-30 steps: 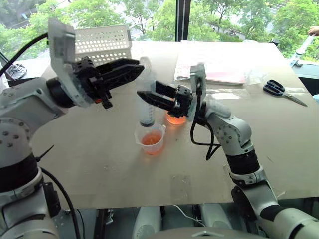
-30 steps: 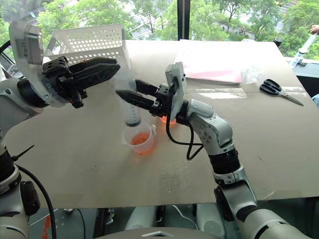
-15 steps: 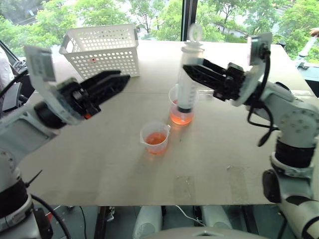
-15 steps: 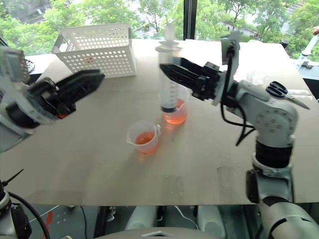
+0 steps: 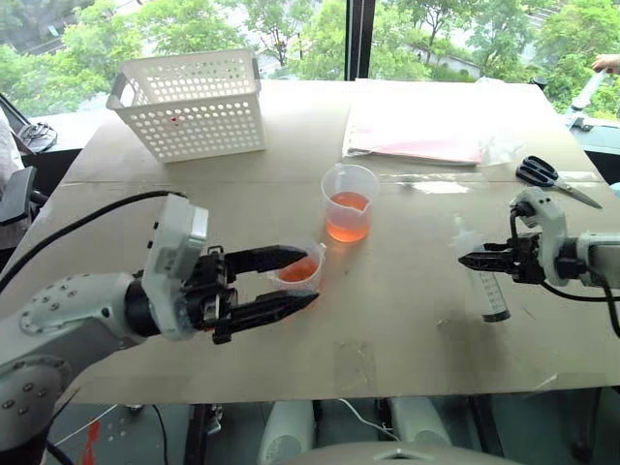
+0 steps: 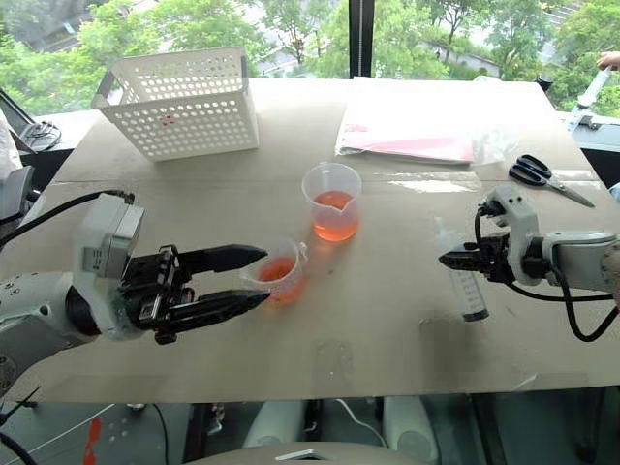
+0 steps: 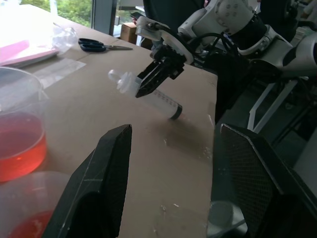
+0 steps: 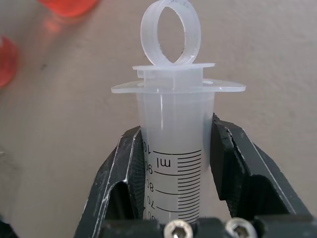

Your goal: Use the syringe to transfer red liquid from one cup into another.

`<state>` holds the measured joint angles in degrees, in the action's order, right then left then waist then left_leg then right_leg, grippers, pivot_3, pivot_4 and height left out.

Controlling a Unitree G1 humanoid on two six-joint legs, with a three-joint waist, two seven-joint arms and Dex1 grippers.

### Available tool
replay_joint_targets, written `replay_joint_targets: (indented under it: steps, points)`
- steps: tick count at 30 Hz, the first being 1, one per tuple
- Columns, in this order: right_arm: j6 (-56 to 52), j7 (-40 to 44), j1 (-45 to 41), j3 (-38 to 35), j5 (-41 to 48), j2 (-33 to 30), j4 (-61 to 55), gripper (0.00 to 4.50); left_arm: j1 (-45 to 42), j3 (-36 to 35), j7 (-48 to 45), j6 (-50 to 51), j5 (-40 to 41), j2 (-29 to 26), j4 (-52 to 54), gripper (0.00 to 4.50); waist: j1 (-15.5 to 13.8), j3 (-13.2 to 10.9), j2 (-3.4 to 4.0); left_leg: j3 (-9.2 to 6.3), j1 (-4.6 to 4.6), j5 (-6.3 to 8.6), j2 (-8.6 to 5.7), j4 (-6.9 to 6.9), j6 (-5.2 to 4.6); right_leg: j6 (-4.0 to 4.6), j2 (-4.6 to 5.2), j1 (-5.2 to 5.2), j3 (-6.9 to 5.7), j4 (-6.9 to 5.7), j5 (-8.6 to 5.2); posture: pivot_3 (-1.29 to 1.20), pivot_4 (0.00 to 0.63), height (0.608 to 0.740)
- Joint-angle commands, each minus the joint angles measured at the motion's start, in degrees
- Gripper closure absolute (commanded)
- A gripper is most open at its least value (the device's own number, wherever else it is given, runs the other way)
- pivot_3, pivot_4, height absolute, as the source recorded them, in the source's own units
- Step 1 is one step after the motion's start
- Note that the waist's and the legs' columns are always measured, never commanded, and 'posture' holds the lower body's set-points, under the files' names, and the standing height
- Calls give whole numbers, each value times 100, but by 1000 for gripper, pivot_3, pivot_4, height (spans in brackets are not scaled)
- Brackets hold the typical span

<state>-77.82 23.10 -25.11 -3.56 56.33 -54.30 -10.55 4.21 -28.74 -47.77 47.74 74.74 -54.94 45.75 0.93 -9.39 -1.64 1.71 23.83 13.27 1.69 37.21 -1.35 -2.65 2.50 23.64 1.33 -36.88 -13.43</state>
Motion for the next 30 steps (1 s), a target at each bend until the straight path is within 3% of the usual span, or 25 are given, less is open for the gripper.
replay_joint_targets:
  steps: [1,7,11,14,18,21,24,27,30]
  points:
    - [318,167,-124,222,-523,134,199,3060,305,-199,-676,-330,-384,-132,324,1611,-18,2,-3,2,0,0,0,0,0,0,0,0,2,0,0,0,150,740]
    - [577,425,-292,614,-1206,410,681,3060,505,-1,-1077,-679,-849,-158,436,1611,-20,8,-12,3,0,1,1,2,-1,0,0,-3,0,6,0,0,150,740]
    - [547,698,-294,485,-1278,342,624,1098,537,100,-1064,-842,-1038,-63,408,1611,-24,8,-11,2,0,1,14,5,-2,0,0,-5,0,5,1,0,150,740]
    - [614,923,-145,244,-1303,82,405,70,549,163,-921,-950,-1124,60,394,1611,-38,6,-8,3,1,2,18,4,-3,0,-1,-4,1,5,1,0,150,740]
    - [1166,1518,396,-370,-1191,-254,-193,70,396,132,-41,-978,-645,414,327,1611,-68,2,-1,3,6,6,19,3,-9,-3,2,-2,-1,8,0,0,150,740]
    - [1930,1880,749,-1439,-826,106,-626,70,-244,335,1478,-1081,-226,945,21,1611,-58,1,1,4,3,6,27,3,-9,-12,-3,-3,1,7,5,0,150,740]
    - [2982,2123,1225,-2186,-935,529,-1172,70,-661,232,2803,-1172,-340,1456,-328,1611,-90,2,0,-10,0,6,36,16,-9,-30,-20,-15,-4,4,15,0,150,740]
    - [3789,2404,1935,-2478,-1373,610,-1627,70,-484,-64,3146,-1160,-774,1479,-684,1611,-79,6,-5,-11,-2,6,40,16,-8,-30,-28,-18,-3,4,17,0,150,740]
    - [4635,2915,2800,-2808,-1696,751,-1715,70,96,-377,2669,-1223,-1211,1320,-994,1611,-59,6,-5,0,-3,7,40,12,-7,-27,-28,-16,3,8,16,0,150,740]
